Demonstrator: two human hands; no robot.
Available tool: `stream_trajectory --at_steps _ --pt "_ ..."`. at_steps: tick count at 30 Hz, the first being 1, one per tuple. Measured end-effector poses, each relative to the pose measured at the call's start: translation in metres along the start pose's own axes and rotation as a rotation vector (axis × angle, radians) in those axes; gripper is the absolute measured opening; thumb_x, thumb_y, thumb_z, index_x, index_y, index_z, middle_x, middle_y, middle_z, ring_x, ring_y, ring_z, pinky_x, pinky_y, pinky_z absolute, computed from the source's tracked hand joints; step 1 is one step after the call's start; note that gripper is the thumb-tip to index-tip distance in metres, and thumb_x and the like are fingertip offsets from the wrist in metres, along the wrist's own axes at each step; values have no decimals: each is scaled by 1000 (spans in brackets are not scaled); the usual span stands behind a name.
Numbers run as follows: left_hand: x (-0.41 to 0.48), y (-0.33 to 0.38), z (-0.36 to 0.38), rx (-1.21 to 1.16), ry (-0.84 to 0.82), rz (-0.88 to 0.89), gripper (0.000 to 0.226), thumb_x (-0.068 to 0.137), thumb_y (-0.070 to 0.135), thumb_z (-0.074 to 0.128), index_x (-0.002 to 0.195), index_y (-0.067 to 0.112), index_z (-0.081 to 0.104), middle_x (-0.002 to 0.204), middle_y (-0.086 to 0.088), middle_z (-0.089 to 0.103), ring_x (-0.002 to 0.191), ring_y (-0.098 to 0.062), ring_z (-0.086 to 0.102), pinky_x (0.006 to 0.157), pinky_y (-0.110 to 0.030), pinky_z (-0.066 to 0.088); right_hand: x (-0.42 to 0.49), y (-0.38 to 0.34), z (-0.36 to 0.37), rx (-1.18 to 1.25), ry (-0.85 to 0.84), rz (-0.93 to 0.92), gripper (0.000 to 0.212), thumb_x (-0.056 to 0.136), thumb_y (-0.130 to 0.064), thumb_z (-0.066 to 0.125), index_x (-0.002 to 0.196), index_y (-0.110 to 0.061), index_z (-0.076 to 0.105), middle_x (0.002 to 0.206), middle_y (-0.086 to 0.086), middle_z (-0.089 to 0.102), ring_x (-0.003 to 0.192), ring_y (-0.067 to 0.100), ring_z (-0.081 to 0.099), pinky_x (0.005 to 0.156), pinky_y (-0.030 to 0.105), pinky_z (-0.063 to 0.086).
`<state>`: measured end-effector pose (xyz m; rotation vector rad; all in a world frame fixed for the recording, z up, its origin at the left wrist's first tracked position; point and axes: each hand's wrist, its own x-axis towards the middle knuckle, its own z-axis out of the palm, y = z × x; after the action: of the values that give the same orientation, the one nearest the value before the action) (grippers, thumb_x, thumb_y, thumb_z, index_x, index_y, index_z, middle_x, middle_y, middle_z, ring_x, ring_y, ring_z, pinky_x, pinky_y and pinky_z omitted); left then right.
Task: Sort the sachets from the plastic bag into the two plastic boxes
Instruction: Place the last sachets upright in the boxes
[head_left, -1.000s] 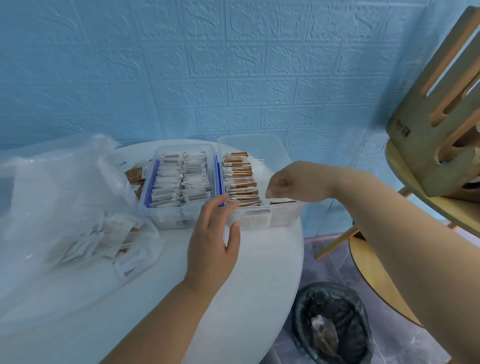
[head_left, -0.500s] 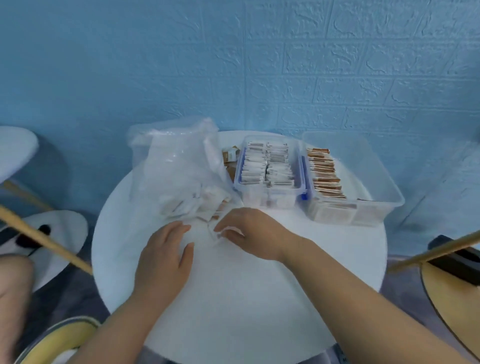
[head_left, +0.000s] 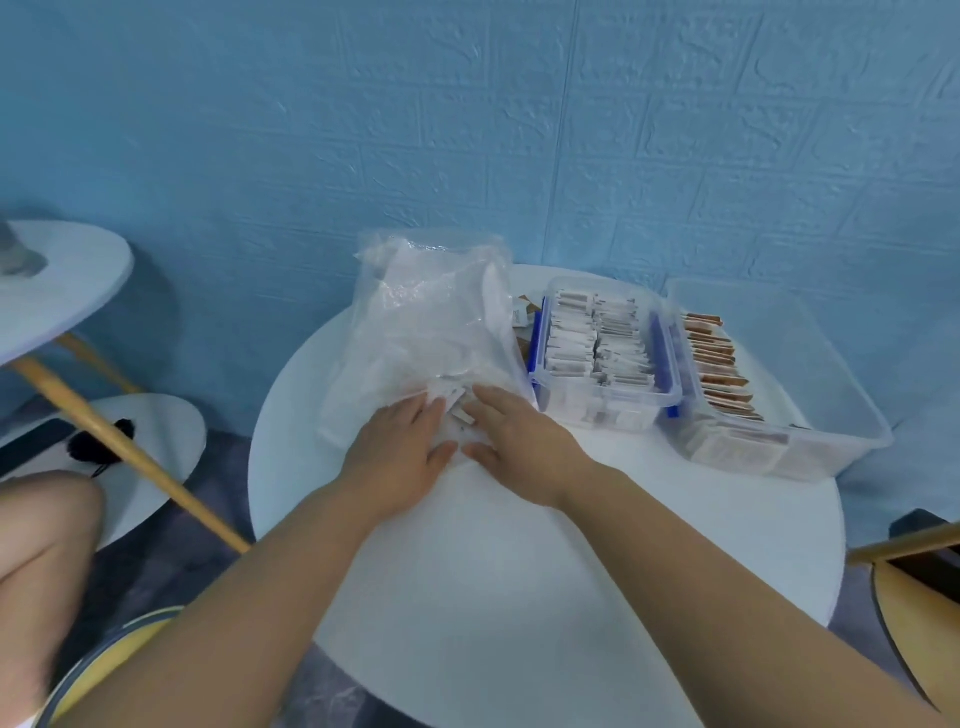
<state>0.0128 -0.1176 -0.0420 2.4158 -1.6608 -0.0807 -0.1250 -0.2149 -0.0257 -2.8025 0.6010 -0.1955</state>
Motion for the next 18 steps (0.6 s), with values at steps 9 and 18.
stream_trajectory --at_steps 9,18 --pt "-25 -15 -1 -192 135 156 64 80 51 21 114 19 65 118 3 61 110 -19 54 89 -27 40 -6 8 4 6 -19 -53 36 95 -32 46 129 -19 53 134 0 51 128 17 40 103 32 35" --pt "-7 -13 -2 -85 23 72 51 96 36 43 143 23 31 152 6 24 139 -12 22 107 -24 24 10 5 4 4 45 18 51 96 -32 45 143 -18 32 154 4 21 142 17 16 113 26 13"
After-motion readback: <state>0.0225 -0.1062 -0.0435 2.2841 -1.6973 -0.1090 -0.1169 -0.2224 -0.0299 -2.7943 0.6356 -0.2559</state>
